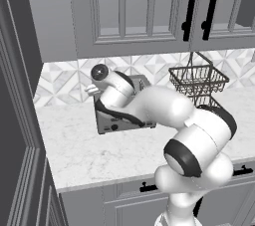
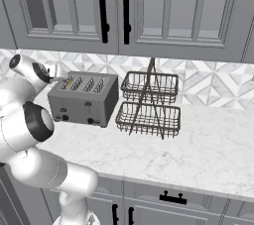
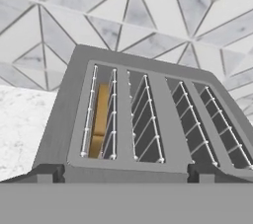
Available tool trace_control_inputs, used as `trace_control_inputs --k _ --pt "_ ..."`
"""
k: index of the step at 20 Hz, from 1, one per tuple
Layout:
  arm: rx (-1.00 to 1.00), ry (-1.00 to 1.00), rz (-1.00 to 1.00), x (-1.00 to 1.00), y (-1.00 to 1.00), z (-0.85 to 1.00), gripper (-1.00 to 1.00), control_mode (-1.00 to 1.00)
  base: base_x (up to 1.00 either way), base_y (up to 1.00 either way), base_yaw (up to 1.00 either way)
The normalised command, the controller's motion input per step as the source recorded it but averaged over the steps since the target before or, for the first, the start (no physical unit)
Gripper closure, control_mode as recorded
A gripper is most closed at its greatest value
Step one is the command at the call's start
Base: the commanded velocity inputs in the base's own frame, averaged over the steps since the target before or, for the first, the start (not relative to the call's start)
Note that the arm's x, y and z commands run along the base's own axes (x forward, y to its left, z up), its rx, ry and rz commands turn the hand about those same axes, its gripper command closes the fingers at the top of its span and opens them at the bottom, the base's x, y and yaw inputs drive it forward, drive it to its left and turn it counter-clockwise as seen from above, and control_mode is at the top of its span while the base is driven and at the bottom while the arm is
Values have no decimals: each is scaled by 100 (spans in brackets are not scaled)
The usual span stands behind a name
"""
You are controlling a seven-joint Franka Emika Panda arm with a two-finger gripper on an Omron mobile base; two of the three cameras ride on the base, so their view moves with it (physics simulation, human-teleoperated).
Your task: Start the toaster. Once the lever pops up, take the bread to the plate on the dining counter.
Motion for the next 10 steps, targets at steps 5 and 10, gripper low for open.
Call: trace_control_inputs --k 5,10 --pt "0 0 0 11 12 -3 -100 -100 0 0 0" --pt "0 0 0 8 10 -5 -100 -100 0 0 0"
